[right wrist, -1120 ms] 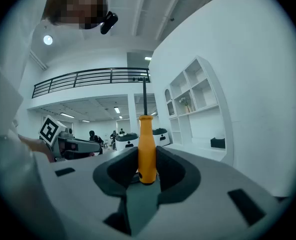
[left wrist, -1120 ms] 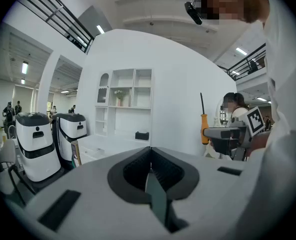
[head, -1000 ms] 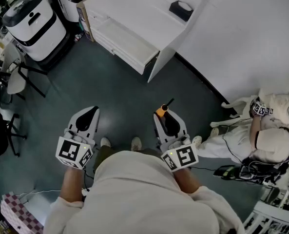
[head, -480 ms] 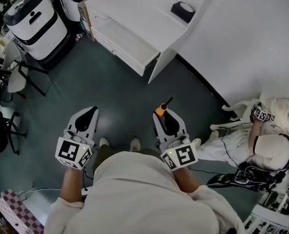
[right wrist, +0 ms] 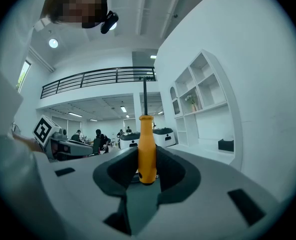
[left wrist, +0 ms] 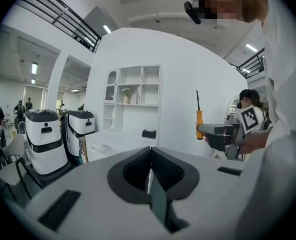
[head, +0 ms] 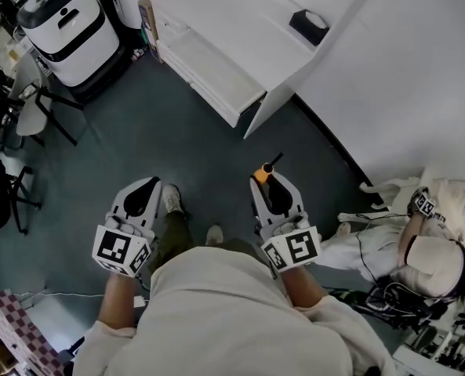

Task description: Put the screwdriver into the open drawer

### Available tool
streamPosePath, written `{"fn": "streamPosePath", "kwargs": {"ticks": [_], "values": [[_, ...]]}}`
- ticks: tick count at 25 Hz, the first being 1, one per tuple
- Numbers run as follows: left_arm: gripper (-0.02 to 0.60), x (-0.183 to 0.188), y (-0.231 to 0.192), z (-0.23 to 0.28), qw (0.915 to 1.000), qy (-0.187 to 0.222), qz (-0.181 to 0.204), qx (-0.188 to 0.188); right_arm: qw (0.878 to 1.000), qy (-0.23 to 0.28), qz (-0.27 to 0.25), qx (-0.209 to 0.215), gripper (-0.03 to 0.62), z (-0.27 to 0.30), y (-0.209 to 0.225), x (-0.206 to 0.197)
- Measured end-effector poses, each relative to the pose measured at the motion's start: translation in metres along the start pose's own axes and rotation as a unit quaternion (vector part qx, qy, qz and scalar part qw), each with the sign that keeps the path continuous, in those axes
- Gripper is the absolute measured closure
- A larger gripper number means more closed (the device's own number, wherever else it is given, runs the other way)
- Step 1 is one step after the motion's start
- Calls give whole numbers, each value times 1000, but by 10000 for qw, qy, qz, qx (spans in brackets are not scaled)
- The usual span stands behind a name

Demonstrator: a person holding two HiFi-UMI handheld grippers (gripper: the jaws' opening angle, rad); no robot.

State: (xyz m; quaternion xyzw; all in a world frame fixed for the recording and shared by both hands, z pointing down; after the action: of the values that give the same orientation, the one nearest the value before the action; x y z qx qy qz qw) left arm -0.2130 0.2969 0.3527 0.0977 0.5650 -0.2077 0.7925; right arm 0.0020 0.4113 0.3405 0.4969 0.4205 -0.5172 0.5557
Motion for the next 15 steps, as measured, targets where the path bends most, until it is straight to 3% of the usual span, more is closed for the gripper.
{"fn": "streamPosePath", "kwargs": {"ticks": [15], "values": [[577,35,-65,67,9994,123,72,-330,9997,-39,-16,-239,476,74,22,19]]}}
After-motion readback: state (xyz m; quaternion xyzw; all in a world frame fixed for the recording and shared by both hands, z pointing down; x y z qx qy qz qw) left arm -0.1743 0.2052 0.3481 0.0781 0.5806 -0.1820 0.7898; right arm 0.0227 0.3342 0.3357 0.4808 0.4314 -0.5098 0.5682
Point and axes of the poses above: the fingertips, and each gripper's own axes: z forward along the fingers, y to its right, x out of its top, the point moved 4 cm from there along -z, backward along the fingers, and after that the axes turned 6 degrees about -y, right-handed, at the moved point
